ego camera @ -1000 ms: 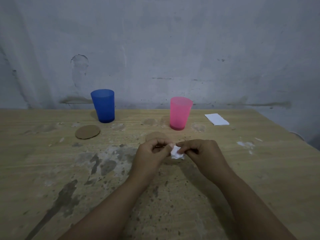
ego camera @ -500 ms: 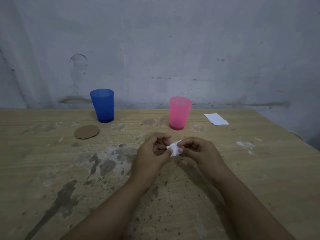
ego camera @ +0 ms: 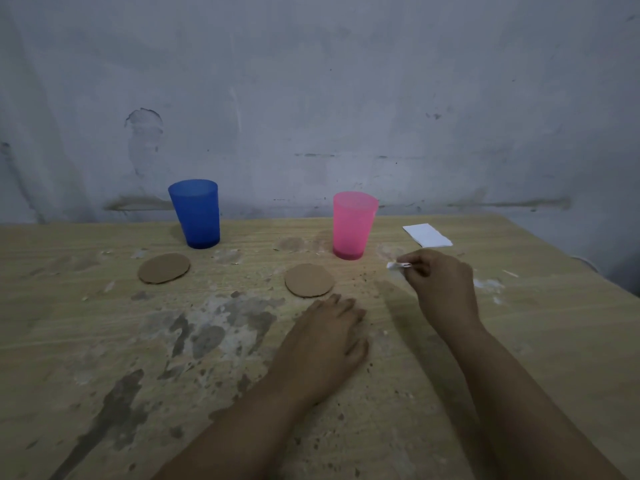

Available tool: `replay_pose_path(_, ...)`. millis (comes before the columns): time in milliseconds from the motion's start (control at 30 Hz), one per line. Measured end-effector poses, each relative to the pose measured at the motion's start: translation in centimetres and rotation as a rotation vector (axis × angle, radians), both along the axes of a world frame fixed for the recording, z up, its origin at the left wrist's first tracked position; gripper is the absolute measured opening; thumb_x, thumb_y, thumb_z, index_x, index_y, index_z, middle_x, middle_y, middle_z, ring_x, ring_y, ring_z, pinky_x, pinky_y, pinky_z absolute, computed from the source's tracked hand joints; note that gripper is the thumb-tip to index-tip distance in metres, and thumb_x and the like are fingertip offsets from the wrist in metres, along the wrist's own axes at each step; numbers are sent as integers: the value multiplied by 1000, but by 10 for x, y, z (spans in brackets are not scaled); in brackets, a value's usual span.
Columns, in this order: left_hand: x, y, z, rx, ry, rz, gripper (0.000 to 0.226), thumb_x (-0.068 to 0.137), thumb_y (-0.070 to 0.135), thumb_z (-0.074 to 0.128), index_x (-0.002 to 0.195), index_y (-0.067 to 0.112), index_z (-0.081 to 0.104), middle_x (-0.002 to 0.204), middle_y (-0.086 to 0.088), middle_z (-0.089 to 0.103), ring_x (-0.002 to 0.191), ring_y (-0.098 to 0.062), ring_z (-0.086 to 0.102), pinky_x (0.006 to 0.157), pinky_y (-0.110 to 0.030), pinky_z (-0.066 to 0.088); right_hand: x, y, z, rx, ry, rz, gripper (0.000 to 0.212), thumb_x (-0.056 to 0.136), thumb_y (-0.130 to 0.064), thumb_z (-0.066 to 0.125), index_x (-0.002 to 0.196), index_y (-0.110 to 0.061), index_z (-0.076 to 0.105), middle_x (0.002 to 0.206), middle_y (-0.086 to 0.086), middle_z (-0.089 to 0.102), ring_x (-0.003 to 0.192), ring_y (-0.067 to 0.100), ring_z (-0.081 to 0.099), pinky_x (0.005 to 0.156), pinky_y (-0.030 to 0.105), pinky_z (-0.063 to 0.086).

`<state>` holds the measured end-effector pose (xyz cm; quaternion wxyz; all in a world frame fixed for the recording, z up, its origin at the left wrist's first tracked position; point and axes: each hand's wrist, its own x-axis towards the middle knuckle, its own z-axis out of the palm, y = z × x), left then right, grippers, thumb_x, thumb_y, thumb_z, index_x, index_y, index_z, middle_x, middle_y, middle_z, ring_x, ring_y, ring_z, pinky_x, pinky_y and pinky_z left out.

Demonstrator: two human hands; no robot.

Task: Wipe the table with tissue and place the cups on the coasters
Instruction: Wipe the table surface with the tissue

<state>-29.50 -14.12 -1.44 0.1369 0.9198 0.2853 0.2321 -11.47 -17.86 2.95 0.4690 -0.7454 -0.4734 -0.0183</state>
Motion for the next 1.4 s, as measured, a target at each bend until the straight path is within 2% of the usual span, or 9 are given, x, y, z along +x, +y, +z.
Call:
replay_pose_path(67,2,0,-2,14,101,18,54,97,44,35,146,24,30,156,5,24,144,-11,14,112,-22,1,-1,2,-3,-181,-248,9,22,86,-8,57,103,-12,71,98,9,73,88,19,66,79,27,50)
replay_pose_path(133,2,2,-7,11,139,42,57,97,48,29,149,24,23,158,5,18,145,-10,10,114,-24,-1,-11,5,-8,-566,-469,103,31,90,-14,49,117,-14,63,116,13,66,107,26,60,94,34,46)
replay_pose_path(233,3,2,-12,35,175,78,60,96,52,22,151,26,17,159,8,13,145,-9,4,115,-27,-3,-16,6,-21,-866,-602,213,47,99,-31,32,141,-9,34,150,9,34,137,21,33,115,51,12)
replay_pose_path(333,5,3,-15,43,173,87,61,96,52,22,151,26,15,159,8,12,146,-9,2,114,-26,-5,-7,7,-27,-859,-577,234,56,100,-40,15,148,-11,11,159,3,11,146,15,8,114,53,-8)
replay_pose_path(433,5,3,-15,37,156,90,61,96,52,22,151,27,15,159,9,12,146,-8,2,114,-26,-5,2,23,-27,-828,-600,231,56,100,-38,11,149,-10,10,159,5,12,146,15,8,115,47,-11)
replay_pose_path(800,4,3,-14,-11,158,132,69,95,54,25,151,19,8,160,3,4,145,-6,-1,107,-21,-10,11,13,-34,-604,-684,478,49,100,-26,20,148,-17,19,156,-2,21,143,5,16,112,16,1)
replay_pose_path(1067,5,2,-14,-15,187,133,69,96,54,24,151,17,7,161,1,3,146,-8,-2,106,-21,-11,4,48,-27,-707,-629,330,47,102,-20,19,147,-7,19,156,10,20,144,15,16,115,26,4)
replay_pose_path(1267,5,3,-12,-24,180,121,70,95,54,24,151,17,6,161,2,3,145,-7,-1,106,-20,-10,11,25,-28,-635,-640,489,47,101,-23,21,148,-19,23,156,-1,23,143,8,18,109,14,2)
replay_pose_path(1400,6,4,-15,-22,183,123,70,95,54,24,151,16,6,161,2,2,145,-8,-2,110,-22,-9,26,21,-28,-655,-683,347,47,101,-22,21,147,-14,23,155,2,26,142,10,22,112,18,3)
